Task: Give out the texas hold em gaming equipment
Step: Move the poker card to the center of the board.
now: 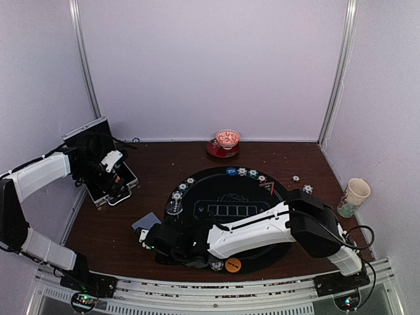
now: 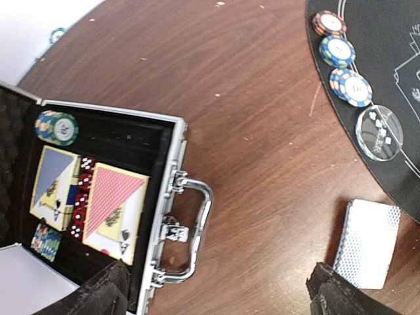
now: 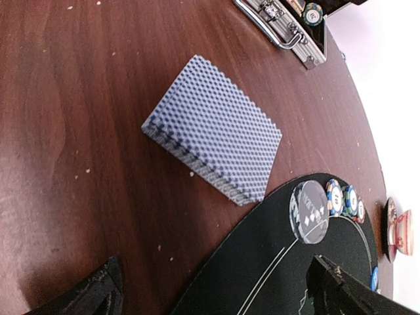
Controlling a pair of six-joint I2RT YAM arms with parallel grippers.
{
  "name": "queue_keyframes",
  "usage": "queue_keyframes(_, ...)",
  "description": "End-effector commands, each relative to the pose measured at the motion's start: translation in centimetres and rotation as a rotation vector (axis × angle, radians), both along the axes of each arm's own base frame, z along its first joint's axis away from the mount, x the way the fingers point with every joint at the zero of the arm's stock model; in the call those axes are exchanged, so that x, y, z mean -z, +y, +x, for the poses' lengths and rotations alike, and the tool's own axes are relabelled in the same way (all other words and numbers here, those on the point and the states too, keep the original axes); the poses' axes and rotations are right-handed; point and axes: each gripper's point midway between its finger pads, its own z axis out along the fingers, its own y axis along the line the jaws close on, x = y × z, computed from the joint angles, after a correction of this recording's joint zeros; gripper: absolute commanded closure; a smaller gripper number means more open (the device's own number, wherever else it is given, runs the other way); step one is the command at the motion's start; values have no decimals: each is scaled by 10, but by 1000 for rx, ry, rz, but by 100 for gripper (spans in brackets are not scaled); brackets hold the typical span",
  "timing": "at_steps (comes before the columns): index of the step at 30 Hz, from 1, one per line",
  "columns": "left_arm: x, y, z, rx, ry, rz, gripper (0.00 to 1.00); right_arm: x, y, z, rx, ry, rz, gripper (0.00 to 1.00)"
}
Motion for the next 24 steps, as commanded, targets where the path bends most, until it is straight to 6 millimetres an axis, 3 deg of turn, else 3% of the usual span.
queue_keyframes(1, -11, 5, 6, 11, -74, -33, 2, -19, 14, 13, 45, -92, 17, 0)
queue_keyframes(8, -19, 27, 13, -38, -117, -53, 2, -1, 28, 16, 36, -125, -43, 0)
queue_keyframes(18, -22, 32, 20, -49, -137, -71, 2, 15, 42, 20, 29, -154, -82, 0)
queue_keyframes(24, -26, 32, 19, -44, -155, -78, 2, 20, 47, 35, 58, -203, -101, 0)
